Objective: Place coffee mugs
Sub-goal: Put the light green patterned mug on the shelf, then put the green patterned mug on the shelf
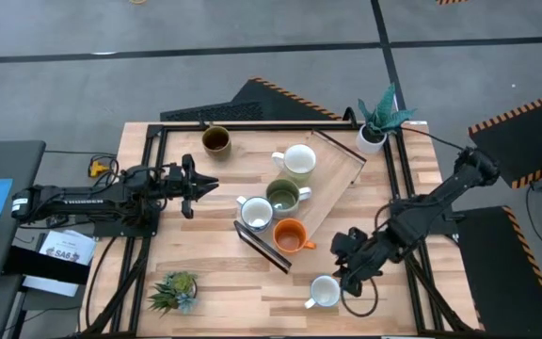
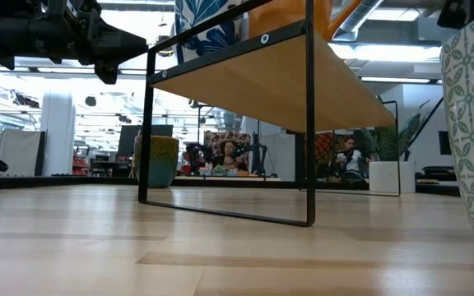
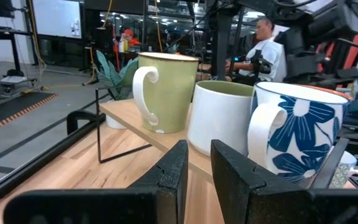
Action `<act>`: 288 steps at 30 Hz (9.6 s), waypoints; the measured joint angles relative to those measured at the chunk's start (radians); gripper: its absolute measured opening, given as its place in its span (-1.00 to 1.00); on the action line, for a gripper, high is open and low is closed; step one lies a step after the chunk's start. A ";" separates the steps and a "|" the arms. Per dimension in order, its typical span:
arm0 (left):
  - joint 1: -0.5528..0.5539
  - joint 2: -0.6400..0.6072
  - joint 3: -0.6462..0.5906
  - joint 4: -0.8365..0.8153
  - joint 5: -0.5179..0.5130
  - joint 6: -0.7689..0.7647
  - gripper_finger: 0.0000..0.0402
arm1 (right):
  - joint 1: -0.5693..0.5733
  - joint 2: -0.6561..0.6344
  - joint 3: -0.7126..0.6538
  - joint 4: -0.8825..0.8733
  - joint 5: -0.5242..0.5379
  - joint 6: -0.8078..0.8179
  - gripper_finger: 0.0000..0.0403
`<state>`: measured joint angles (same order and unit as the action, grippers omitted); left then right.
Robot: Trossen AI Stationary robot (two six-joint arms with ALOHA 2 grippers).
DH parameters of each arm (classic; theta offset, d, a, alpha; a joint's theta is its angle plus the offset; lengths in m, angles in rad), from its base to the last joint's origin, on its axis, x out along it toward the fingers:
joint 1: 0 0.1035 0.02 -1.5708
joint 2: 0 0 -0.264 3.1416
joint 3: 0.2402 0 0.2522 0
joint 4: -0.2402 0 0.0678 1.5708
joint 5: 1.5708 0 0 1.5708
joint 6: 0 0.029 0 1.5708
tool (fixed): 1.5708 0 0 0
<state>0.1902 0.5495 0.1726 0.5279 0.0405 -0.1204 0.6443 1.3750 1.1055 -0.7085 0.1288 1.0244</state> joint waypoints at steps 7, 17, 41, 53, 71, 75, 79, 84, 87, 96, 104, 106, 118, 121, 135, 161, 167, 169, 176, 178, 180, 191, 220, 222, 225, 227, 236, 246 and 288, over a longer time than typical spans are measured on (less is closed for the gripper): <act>0.000 0.000 0.000 -0.002 -0.001 0.000 -0.73 | -0.019 0.106 0.049 0.004 -0.105 -0.001 -0.11; 0.000 0.000 0.000 -0.001 -0.002 0.000 -0.73 | -0.019 0.202 0.072 -0.017 -0.150 -0.011 -0.14; 0.000 0.000 0.000 -0.007 -0.002 0.000 -0.73 | -0.025 0.217 0.035 -0.004 -0.120 -0.011 -0.14; 0.000 0.000 0.000 -0.007 -0.002 0.000 -0.73 | -0.025 0.217 0.035 0.017 -0.074 -0.011 -0.14; 0.000 0.000 0.000 -0.017 -0.002 0.000 -0.73 | -0.051 0.326 0.035 0.058 -0.214 -0.106 -0.18; 0.000 0.000 0.000 -0.018 -0.002 0.000 -0.73 | -0.058 0.317 0.035 0.050 -0.214 -0.132 -0.35; 0.000 0.000 0.000 -0.018 -0.002 0.000 -0.73 | -0.065 0.300 0.034 0.020 -0.216 -0.172 -0.71; 0.000 0.000 0.000 -0.017 -0.002 0.000 -0.73 | -0.071 0.247 0.035 -0.047 -0.214 -0.196 -0.77; 0.000 0.000 0.000 -0.021 -0.002 0.000 -0.73 | -0.071 0.192 0.035 -0.135 -0.214 -0.204 -0.77; 0.000 0.000 0.000 -0.023 -0.004 0.000 -0.73 | -0.085 -0.115 0.035 -0.416 -0.209 -0.169 -0.77; 0.000 0.000 0.000 -0.023 -0.064 0.001 -0.73 | -0.222 -0.311 0.156 -0.504 0.110 -0.165 -0.77; 0.000 0.000 0.000 -0.023 -0.068 0.001 -0.73 | -0.271 -0.310 0.217 -0.525 0.170 -0.198 -0.77; 0.000 0.000 0.000 -0.024 -0.067 0.001 -0.73 | -0.542 -0.043 0.458 -0.742 0.182 -0.433 -0.77; 0.000 0.000 0.000 -0.025 -0.067 0.001 -0.73 | -0.571 0.005 0.468 -0.723 0.118 -0.489 -0.77; 0.000 0.000 0.000 -0.045 -0.081 -0.009 -0.73 | -0.533 0.139 0.487 -0.645 0.022 -0.520 -0.77; 0.000 0.000 0.000 -0.045 -0.082 -0.011 -0.73 | -0.549 0.153 0.487 -0.530 -0.001 -0.521 -0.60; 0.000 0.000 0.000 -0.045 -0.082 -0.011 -0.73 | -0.550 0.153 0.487 -0.517 0.002 -0.521 -0.59; 0.000 0.000 0.000 -0.045 -0.082 -0.011 -0.73 | -0.550 0.153 0.487 -0.516 0.002 -0.520 -0.59; 0.000 0.000 0.000 -0.045 -0.082 -0.011 -0.73 | -0.550 0.153 0.487 -0.516 0.001 -0.512 -0.59; 0.000 0.000 0.000 -0.045 -0.082 -0.011 -0.73 | -0.552 0.149 0.487 -0.517 0.000 -0.504 -0.59; 0.000 0.000 0.000 -0.045 -0.082 -0.011 -0.73 | -0.556 0.140 0.487 -0.516 0.000 -0.502 -0.59; 0.000 0.000 0.000 -0.045 -0.082 -0.011 -0.73 | -0.569 0.125 0.487 -0.528 -0.054 -0.501 -0.59; 0.000 0.000 0.000 -0.045 -0.082 -0.015 -0.73 | -0.569 0.135 0.487 -0.510 -0.055 -0.544 0.15; 0.000 0.000 0.000 -0.045 -0.082 -0.015 -0.73 | -0.569 0.135 0.497 -0.525 -0.055 -0.549 0.14; 0.000 0.000 0.000 -0.045 -0.082 -0.014 -0.73 | -0.569 0.135 0.536 -0.561 -0.055 -0.563 0.14; 0.000 0.000 0.000 -0.045 -0.082 -0.015 -0.73 | -0.569 0.135 0.565 -0.579 -0.054 -0.565 0.14; 0.000 0.000 0.000 -0.045 -0.082 -0.015 -0.73 | -0.533 0.106 0.652 -0.694 0.006 -0.650 0.14; 0.000 0.000 0.000 -0.046 -0.085 -0.015 -0.73 | -0.466 -0.176 0.403 -0.789 0.284 -0.396 0.14; 0.000 -0.009 0.000 -0.041 -0.187 0.030 -0.73 | -0.371 -0.916 -0.771 0.774 0.344 -0.902 0.14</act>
<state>0.1905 0.5404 0.1722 0.4873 -0.1463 -0.0902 0.2729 0.4591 0.3344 0.0654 0.4732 0.1226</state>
